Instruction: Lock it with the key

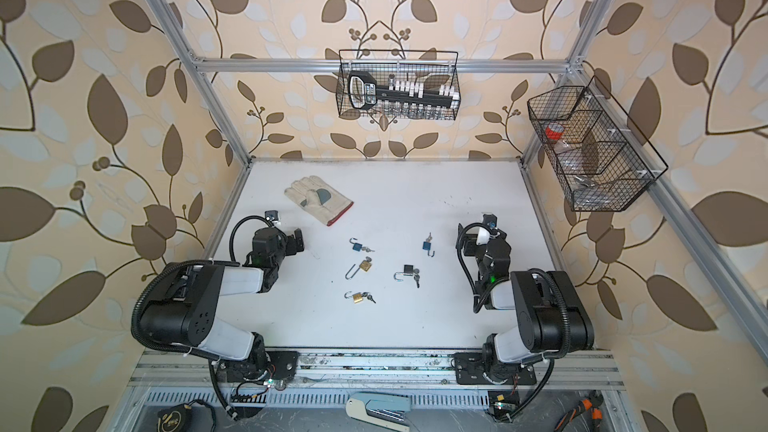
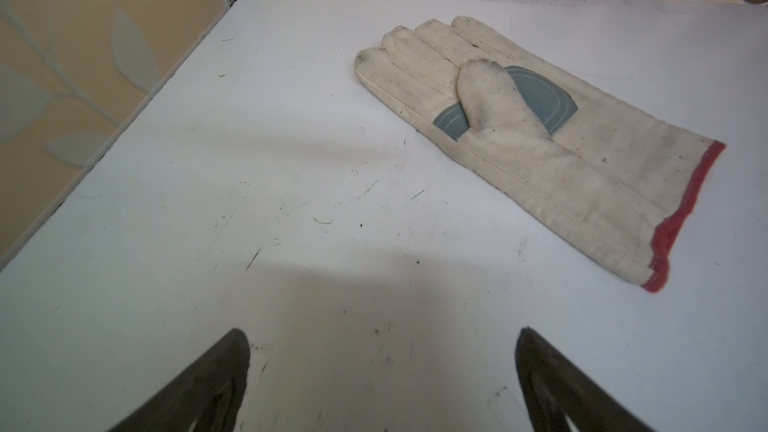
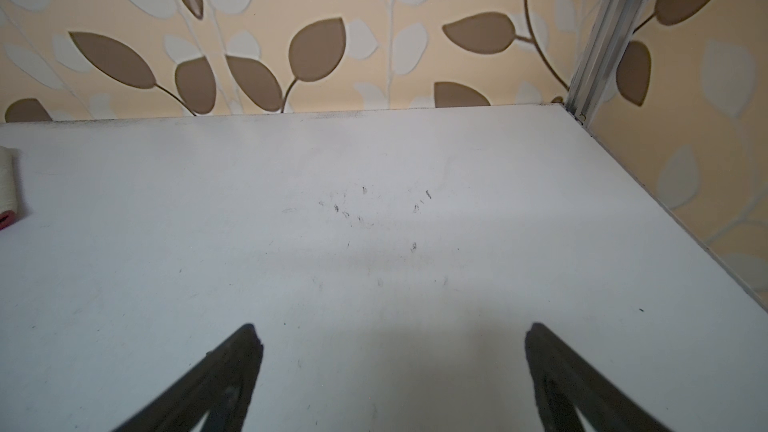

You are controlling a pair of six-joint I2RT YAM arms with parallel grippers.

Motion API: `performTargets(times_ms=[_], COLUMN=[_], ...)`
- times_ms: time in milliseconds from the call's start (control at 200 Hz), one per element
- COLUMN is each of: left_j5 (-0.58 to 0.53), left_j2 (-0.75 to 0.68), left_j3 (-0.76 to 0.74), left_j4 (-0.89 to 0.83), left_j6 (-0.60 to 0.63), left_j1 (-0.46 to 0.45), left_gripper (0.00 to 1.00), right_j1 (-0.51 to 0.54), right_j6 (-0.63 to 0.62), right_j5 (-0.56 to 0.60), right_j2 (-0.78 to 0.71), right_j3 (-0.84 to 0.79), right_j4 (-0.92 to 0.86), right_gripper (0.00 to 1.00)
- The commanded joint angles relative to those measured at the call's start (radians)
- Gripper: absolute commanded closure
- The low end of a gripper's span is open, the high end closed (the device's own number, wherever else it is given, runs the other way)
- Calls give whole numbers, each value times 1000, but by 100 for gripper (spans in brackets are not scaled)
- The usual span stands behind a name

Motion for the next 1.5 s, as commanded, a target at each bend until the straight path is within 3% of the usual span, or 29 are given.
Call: performTargets(times_ms=[0, 200, 315, 490, 605, 685, 800, 915, 1055, 1135, 1290, 1494], left_j5=[5, 5, -39, -341, -440, -463, -416, -377, -148, -31, -4, 60], left_j2=[-15, -19, -59, -240, -331, -364, -372, -364, -403, -413, -406, -382], left_j3=[5, 2, 0, 32, 172, 270, 410, 514, 552, 566, 613, 610], left_j4=[36, 39, 12, -170, -505, -730, -1010, -1192, -1224, -1229, -1274, -1291], left_j6=[-9, -7, 18, 30, -158, -316, -522, -625, -606, -578, -515, -482], left_j1=[2, 1, -37, -188, -216, -216, -216, -212, -208, -229, -398, -603], left_gripper=[1, 1, 1, 1, 1, 1, 1, 1, 1, 1, 1, 1], right_j1=[-5, -3, 30, 78, 92, 92, 91, 92, 80, 80, 111, 277], right_j6=[-1, -2, -14, -12, 45, 220, 490, 508, 567, 538, 475, 367], right_j5=[-14, -11, 60, 171, 227, 368, 502, 440, 309, 168, -51, -118], right_j2=[3, -1, -18, -174, -286, -371, -426, -433, -478, -496, -481, -445], right_j3=[16, 13, 9, 21, 58, 89, 214, 283, 316, 324, 360, 407], right_j4=[6, 9, 8, -143, -299, -425, -770, -915, -1007, -1024, -1058, -1169], right_gripper=[0, 0, 0, 0, 0, 0, 0, 0, 0, 0, 1, 1])
